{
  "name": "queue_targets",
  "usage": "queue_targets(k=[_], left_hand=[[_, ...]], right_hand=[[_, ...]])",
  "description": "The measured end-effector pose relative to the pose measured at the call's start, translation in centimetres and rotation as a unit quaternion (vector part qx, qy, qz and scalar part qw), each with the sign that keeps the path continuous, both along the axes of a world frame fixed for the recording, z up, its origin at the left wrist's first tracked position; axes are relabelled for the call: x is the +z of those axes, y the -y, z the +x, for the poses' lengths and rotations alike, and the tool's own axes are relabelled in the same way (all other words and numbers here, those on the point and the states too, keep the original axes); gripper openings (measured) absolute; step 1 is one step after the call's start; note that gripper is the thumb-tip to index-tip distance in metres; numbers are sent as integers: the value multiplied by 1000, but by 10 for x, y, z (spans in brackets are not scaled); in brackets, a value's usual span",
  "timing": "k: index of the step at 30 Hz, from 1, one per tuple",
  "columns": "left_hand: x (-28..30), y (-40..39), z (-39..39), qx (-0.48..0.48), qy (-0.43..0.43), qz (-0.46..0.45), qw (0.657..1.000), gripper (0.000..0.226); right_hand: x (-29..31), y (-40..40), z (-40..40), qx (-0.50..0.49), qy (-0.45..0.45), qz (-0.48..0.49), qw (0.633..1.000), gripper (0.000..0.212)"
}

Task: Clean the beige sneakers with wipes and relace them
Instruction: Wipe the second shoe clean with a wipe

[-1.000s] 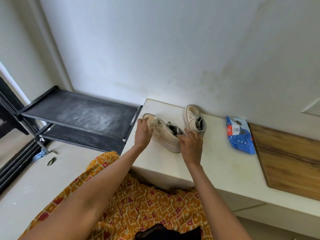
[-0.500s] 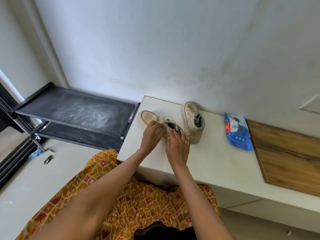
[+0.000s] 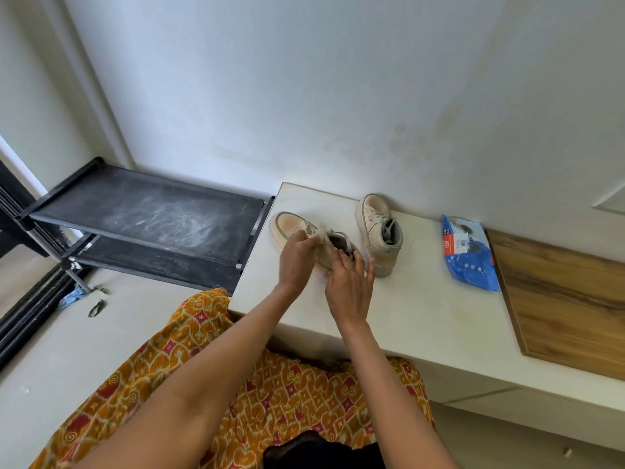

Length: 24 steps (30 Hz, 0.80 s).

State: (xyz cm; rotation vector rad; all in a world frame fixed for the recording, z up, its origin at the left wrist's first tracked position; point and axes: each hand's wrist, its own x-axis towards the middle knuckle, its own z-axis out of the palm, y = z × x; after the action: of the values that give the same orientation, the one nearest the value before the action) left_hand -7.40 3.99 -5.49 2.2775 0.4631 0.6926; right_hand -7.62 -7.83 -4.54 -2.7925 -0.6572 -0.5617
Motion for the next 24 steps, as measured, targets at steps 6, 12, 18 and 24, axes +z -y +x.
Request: queue_targets(k=[6, 12, 18, 24], left_hand=[[-15, -57, -12, 0, -83, 152, 985, 9], [2, -45, 2, -21, -99, 34, 994, 17], [-6, -26, 3, -10, -82, 29, 996, 13], [-5, -73, 12, -39, -160, 314, 935, 17]], right_hand=[[5, 0, 1, 1, -4, -9, 1000, 42], [2, -1, 1, -1, -4, -3, 1000, 43], [3, 1, 1, 9, 4, -4, 1000, 43], [3, 1, 2, 6, 9, -15, 1000, 44]])
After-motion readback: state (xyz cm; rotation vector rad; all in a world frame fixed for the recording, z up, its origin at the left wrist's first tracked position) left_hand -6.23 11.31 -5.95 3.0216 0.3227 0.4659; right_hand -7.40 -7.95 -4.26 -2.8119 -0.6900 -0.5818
